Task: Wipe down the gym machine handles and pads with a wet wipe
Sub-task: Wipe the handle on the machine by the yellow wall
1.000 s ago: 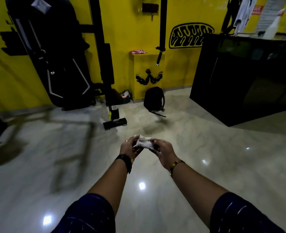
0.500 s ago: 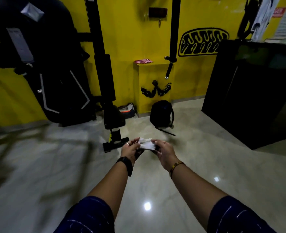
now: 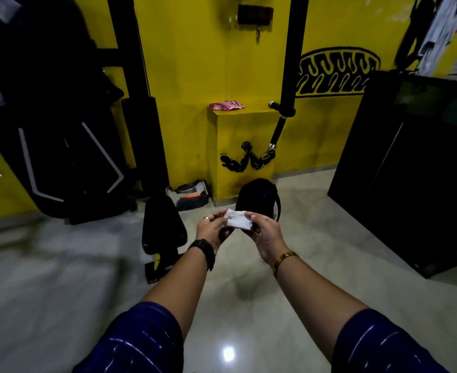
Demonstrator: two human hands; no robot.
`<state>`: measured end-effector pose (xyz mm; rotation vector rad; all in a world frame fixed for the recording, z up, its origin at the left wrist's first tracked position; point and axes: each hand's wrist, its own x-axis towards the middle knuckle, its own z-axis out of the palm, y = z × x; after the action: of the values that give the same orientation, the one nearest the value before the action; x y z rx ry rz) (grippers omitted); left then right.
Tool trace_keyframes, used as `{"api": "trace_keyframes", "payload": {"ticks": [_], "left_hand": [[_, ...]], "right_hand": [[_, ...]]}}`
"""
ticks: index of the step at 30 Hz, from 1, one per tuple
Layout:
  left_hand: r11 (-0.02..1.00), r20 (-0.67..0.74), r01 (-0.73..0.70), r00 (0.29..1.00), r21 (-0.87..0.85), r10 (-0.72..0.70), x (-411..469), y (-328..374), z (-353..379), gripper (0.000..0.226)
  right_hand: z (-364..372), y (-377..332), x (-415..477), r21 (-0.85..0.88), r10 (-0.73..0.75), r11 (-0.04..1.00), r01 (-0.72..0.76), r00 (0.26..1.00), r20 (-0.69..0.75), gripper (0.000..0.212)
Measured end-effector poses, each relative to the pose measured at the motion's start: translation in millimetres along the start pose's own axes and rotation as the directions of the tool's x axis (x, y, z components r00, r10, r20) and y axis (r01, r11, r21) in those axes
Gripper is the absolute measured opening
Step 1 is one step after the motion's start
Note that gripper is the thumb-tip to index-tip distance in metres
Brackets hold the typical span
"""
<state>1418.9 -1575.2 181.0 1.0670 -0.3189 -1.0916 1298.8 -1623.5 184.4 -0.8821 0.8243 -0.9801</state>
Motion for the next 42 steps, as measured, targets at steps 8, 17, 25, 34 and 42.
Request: {"api": "trace_keyframes", "payload": {"ticks": [8, 17, 25, 34, 42], "left_hand": [[0.998, 0.135, 0.032, 0.99, 0.05, -0.039, 198.7, 58.2, 49.5, 0.026], [0.993, 0.203, 0.089, 0.974, 0.081, -0.104, 373.1, 82.3, 130.5, 0.028], [0.994, 0.218, 0.022, 0.975, 0.11, -0.046, 511.8, 85.0, 212.1, 0.024], [0.966, 0.342, -0.163, 0.936, 0.201, 0.087, 605.5, 82.8, 319.3, 0.024], [0.288, 0.685, -0.903, 0.429, 0.319, 0.589, 676.1, 69.1, 330.6, 0.031]], "right_hand": [[44.1, -38.4, 186.4, 0.061, -0.042, 0.997, 0.051, 0.991, -0.129, 0.014], [51.2, -92.3, 353.1, 0.216, -0.095, 0.964, 0.155, 0.96, -0.263, 0.012], [20.3, -131.2, 513.6, 0.184, -0.12, 0.969, 0.163, 0.967, -0.224, 0.017], [-21.0, -188.6, 627.5, 0.043, -0.315, 0.948, 0.314, 0.948, 0.029, 0.025], [-24.5, -184.6, 647.4, -0.47, -0.433, 0.827, 0.309, 0.883, -0.182, 0.019]]}}
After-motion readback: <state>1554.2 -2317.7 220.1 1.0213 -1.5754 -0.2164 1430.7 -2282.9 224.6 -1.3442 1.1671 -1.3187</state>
